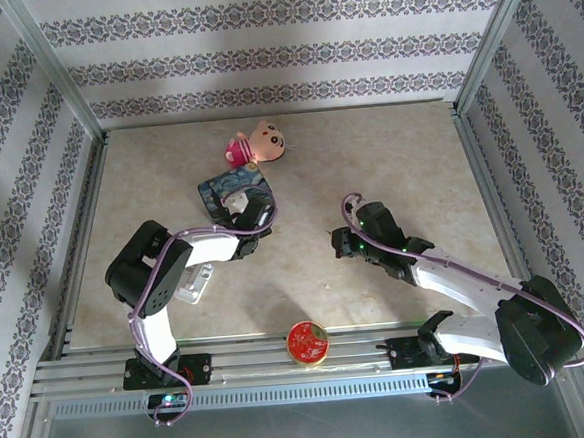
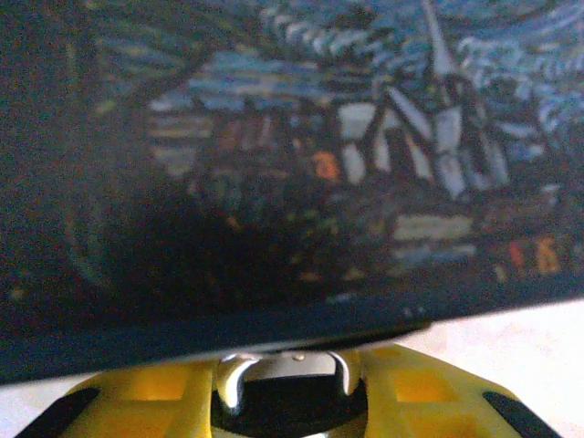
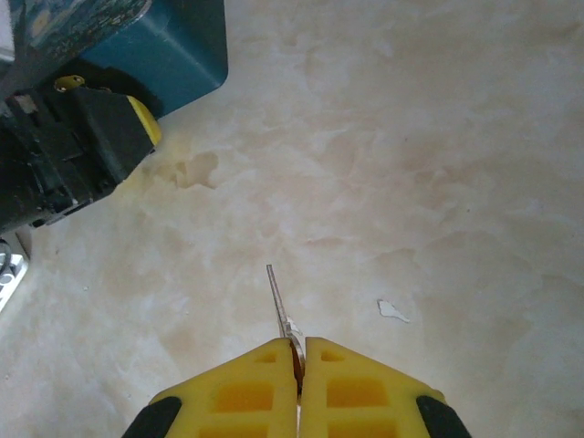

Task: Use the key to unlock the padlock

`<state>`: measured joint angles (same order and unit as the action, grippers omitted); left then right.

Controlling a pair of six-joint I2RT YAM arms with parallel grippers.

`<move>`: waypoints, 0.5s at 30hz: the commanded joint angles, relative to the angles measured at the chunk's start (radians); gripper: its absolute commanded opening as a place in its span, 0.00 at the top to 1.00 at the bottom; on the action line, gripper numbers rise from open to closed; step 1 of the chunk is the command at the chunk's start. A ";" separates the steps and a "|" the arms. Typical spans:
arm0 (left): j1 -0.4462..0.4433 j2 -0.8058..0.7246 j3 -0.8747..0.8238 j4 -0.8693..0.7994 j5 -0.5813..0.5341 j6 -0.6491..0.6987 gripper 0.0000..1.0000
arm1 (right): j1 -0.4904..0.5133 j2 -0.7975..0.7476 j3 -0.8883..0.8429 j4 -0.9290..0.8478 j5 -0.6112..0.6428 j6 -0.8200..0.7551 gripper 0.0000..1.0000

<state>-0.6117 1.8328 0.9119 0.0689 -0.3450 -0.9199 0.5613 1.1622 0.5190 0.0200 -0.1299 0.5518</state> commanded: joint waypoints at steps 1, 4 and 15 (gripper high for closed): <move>-0.049 -0.020 -0.029 -0.022 0.147 -0.105 1.00 | 0.016 -0.001 -0.026 0.029 0.033 0.014 1.00; -0.079 -0.023 -0.026 -0.013 0.190 -0.154 1.00 | 0.027 -0.007 -0.043 0.036 0.047 0.020 1.00; -0.176 -0.049 -0.031 0.006 0.243 -0.274 1.00 | 0.074 -0.029 -0.144 0.123 0.076 0.065 1.00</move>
<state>-0.7540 1.8019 0.9035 0.0738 -0.1986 -1.1259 0.6170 1.1473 0.3946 0.0875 -0.0856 0.5930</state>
